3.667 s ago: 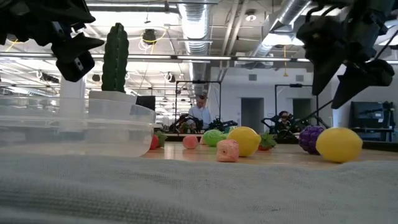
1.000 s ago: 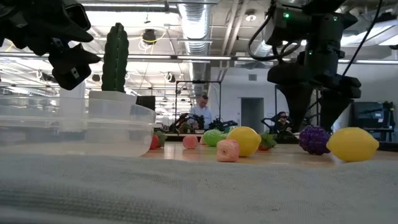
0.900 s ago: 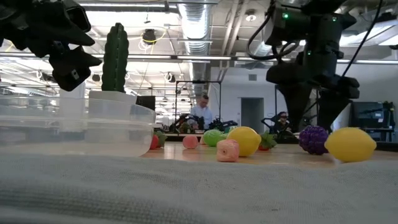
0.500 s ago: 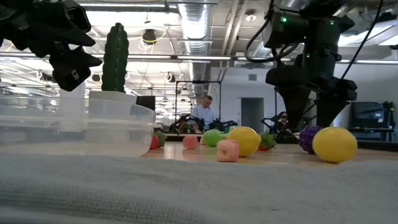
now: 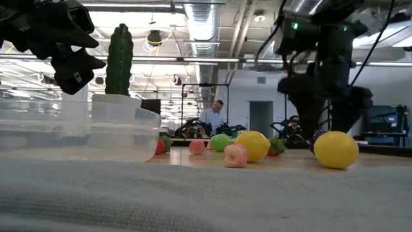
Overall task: Pick and placing Produce into tupperware
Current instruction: Put the grapes into the transparent bin
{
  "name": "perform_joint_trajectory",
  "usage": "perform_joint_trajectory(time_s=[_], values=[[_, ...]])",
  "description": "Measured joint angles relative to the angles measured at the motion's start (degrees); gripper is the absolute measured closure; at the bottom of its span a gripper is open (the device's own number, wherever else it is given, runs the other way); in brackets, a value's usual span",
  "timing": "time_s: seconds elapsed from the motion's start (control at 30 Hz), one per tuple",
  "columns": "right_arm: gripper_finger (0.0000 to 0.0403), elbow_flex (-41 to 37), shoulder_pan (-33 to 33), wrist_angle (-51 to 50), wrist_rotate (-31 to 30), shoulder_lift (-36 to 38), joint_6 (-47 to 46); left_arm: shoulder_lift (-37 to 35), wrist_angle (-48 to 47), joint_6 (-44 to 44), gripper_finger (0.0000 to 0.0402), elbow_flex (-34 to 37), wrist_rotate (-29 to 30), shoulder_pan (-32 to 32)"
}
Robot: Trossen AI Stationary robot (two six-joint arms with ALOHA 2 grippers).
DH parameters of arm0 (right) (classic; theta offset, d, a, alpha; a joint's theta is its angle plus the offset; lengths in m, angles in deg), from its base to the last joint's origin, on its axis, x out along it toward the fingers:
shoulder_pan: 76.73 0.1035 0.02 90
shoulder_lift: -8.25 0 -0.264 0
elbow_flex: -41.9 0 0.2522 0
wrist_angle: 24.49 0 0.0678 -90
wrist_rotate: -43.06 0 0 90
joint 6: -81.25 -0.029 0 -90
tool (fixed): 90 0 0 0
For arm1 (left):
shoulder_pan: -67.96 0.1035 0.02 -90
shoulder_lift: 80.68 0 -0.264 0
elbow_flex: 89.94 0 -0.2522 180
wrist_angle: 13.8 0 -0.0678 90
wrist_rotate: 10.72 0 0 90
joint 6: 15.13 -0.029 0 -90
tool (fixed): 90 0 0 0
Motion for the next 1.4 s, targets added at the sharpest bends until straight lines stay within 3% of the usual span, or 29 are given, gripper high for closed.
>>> perform_joint_trajectory(time_s=[0.3, 0.63, 1.07, 1.4], values=[[0.0026, 0.66, 0.95, 1.7, 2.27, -6.01, 0.62, 0.13, -1.01, 2.58, 0.0253, 0.04, -0.13, -0.15], [0.0027, 0.72, 1.44, 1.96, 1.55, -5.62, -0.45, 0.11, -1.18, 2.78, 0.0253, 0.04, -0.35, -0.35], [0.0083, 0.72, 1.51, 1.7, 1.58, -5.6, -0.5, 0.11, -1.14, 2.78, 0.0253, 0.04, -0.13, -0.42], [0.0092, 0.72, 1.51, 1.73, 1.58, -5.6, -0.5, 0.11, -1.16, 2.78, 0.0253, 0.04, -0.04, -0.39]])
